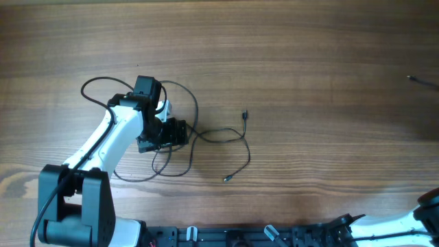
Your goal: Untangle cables
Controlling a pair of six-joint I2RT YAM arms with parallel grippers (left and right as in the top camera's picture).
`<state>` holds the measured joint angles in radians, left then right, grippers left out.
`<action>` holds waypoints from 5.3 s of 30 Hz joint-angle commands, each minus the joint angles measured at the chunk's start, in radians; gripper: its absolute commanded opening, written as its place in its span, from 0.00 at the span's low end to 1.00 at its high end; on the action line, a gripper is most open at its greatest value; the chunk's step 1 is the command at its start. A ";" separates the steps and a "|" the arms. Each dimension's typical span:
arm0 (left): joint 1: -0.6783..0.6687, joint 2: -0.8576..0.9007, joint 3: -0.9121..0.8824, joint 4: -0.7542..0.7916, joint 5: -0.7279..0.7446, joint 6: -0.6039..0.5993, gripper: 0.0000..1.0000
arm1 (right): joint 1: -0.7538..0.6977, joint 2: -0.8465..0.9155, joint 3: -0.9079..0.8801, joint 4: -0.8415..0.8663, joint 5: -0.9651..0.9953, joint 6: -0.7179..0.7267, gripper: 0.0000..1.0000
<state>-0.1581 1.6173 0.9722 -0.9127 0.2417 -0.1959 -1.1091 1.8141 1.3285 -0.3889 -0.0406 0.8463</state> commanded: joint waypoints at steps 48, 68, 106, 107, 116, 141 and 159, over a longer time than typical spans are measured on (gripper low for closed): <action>0.114 -0.447 0.368 -0.222 -0.367 -0.283 0.97 | 1.365 -0.021 -0.024 -0.502 -0.508 -1.455 1.00; 0.161 -0.478 0.368 -0.327 -0.362 -0.253 0.99 | 1.759 0.184 -0.163 -0.220 -0.477 -1.749 0.90; 0.161 -0.478 0.368 -0.326 -0.318 -0.200 1.00 | 1.756 0.153 -0.144 -0.239 0.070 -1.626 0.92; 0.161 -0.478 0.368 -0.326 -0.317 -0.200 1.00 | 1.758 0.153 -0.144 -0.234 0.070 -1.620 0.88; 0.161 -0.478 0.368 -0.326 -0.317 -0.200 1.00 | 1.815 -0.032 -0.137 -0.202 0.085 -1.538 1.00; 0.161 -0.478 0.368 -0.326 -0.264 -0.151 1.00 | 1.651 0.136 -0.153 -0.176 -0.165 -1.655 1.00; 0.161 -0.478 0.368 -0.327 -0.253 -0.148 1.00 | 1.651 0.146 -0.153 -0.191 -0.224 -1.594 0.04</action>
<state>-0.0032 1.1404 1.3273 -1.2419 -0.0273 -0.3595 0.5404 1.9396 1.1839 -0.5789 -0.2394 -0.7971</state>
